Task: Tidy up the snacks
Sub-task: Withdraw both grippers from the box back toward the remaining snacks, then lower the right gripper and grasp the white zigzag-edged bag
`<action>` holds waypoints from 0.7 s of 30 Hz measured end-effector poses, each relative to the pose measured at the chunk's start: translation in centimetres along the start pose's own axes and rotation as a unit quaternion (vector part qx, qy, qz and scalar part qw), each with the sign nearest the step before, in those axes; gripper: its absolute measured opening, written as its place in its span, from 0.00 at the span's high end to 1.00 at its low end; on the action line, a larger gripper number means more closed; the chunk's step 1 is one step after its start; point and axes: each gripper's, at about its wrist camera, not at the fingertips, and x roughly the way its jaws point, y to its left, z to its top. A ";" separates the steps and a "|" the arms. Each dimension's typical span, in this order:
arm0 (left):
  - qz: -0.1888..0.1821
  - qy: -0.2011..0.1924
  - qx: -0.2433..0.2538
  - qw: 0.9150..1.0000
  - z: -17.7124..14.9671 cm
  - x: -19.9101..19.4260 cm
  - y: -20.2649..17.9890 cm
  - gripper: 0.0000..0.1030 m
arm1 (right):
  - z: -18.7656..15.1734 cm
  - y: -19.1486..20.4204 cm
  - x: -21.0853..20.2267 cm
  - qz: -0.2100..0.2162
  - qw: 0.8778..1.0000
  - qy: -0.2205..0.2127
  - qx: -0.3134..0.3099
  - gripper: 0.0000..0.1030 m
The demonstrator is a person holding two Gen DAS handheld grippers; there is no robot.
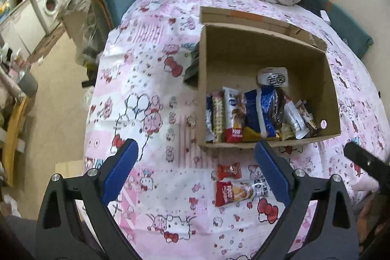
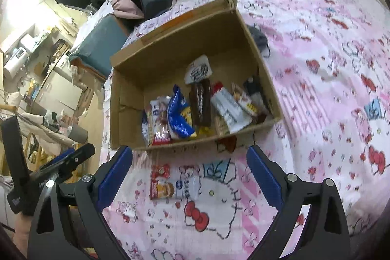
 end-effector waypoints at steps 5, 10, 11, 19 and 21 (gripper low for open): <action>0.000 0.006 -0.015 1.000 -0.6 -0.3 0.9 0.08 | -1.5 0.1 0.4 0.000 1.000 0.021 0.014 0.05; 0.000 0.017 -0.041 0.999 -1.1 -0.3 2.2 0.08 | -3.0 -0.1 1.8 0.002 0.998 0.062 0.028 0.05; -0.001 0.018 -0.047 0.999 -1.1 -0.3 2.4 0.08 | -3.3 -0.2 2.2 0.004 0.997 0.071 0.030 0.05; -0.011 0.040 -0.093 0.995 -1.3 0.5 3.5 0.08 | -6.0 2.2 7.3 -0.030 0.986 0.163 -0.037 0.13; -0.016 0.042 -0.100 0.994 -1.2 0.5 3.7 0.08 | -6.4 3.1 9.2 -0.045 0.979 0.188 -0.069 0.14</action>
